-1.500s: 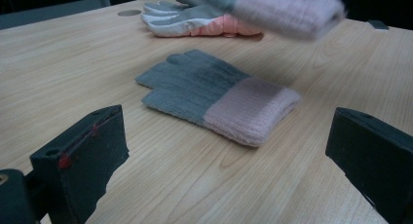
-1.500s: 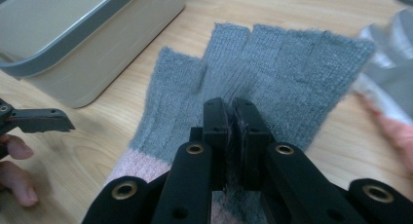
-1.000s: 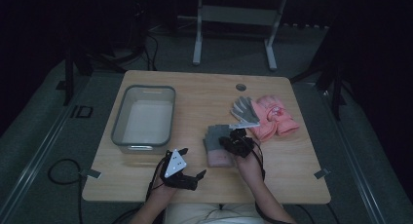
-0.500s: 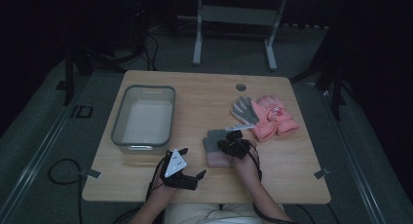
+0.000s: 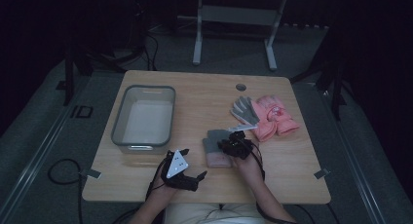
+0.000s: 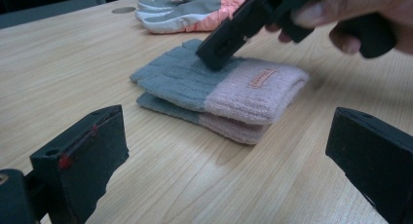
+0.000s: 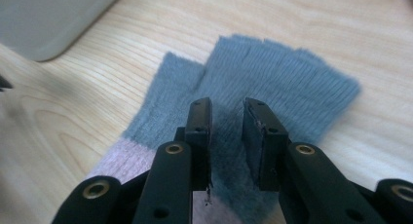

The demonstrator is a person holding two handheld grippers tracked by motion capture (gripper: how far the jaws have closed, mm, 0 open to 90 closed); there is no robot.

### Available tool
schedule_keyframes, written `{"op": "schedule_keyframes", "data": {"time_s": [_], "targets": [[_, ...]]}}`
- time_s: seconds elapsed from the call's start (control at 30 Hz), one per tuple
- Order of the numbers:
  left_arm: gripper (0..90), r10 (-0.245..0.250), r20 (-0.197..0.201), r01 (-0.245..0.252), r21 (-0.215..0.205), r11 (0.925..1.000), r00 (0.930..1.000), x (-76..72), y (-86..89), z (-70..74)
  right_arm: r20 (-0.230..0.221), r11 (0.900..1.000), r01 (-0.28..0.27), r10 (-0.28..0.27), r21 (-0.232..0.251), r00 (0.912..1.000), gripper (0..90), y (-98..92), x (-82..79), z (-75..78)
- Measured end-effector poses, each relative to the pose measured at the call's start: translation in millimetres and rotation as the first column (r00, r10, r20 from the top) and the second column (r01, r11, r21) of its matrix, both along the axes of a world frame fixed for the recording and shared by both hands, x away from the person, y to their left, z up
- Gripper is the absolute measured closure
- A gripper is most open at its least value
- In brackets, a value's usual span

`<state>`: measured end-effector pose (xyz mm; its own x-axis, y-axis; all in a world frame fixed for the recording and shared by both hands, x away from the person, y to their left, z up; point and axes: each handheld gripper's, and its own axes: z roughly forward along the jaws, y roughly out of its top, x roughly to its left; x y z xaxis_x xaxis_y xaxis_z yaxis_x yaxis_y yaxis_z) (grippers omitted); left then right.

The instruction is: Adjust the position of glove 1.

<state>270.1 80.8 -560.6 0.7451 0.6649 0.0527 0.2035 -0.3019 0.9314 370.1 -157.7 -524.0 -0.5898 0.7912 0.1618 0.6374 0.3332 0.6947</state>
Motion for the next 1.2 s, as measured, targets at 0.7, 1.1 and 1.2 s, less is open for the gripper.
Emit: {"op": "schedule_keyframes", "data": {"time_s": [0.7, 1.1, 1.2], "targets": [[11.4, -0.175, -0.073, 0.185, 0.166, 0.9685, 0.9818, 12.0, -47.1, 24.1, 0.125, 0.999, -0.037, 0.038, -0.018, 0.9914, 65.5, -33.4, 34.6, 32.6], [31.5, -0.237, -0.026, 0.232, 0.332, 0.9142, 0.9711, 38.3, -69.6, 22.9, -0.007, 0.993, -0.098, 0.097, -0.073, 0.9952, 50.1, -12.7, 64.4, 2.0], [36.5, -0.235, -0.034, 0.233, 0.330, 0.9147, 0.9714, 42.7, -68.5, 21.1, -0.043, 0.986, -0.114, 0.110, -0.119, 0.9930, 43.2, -8.1, 70.2, -11.6]]}}
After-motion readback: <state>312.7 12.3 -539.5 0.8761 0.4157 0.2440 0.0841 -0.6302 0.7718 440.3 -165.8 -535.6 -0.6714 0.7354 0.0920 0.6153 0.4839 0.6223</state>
